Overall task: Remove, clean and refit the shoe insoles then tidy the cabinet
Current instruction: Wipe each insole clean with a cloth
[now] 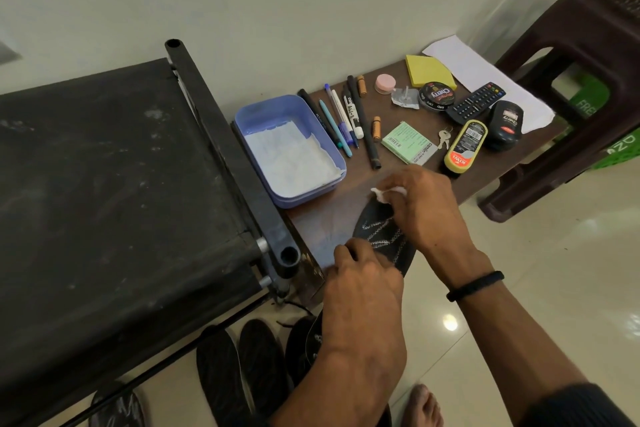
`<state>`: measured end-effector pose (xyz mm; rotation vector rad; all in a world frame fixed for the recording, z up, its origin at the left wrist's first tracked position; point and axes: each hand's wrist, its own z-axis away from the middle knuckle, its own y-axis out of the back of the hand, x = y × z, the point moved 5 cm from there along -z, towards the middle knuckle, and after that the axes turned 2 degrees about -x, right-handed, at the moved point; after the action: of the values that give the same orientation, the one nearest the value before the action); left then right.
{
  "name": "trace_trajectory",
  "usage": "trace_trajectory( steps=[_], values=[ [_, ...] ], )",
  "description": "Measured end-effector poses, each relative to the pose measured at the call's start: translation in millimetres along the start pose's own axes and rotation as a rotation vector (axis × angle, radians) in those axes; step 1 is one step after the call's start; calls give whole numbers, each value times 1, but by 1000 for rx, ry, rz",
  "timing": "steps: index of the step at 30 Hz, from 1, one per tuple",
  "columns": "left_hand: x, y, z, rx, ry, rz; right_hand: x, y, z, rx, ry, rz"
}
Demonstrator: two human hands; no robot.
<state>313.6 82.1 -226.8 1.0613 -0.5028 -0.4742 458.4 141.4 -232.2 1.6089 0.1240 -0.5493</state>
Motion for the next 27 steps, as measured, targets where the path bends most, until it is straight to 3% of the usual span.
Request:
trace_trajectory(
  steps=[13, 24, 27],
  values=[
    [6, 9, 3, -86, -10, -30, 26, 23, 8, -176, -310, 11],
    [9, 9, 2, -76, -26, -108, 19, 22, 31, -424, -316, 45],
    [9, 7, 1, -10, -31, -81, 18, 24, 29, -393, -322, 10]
  ],
)
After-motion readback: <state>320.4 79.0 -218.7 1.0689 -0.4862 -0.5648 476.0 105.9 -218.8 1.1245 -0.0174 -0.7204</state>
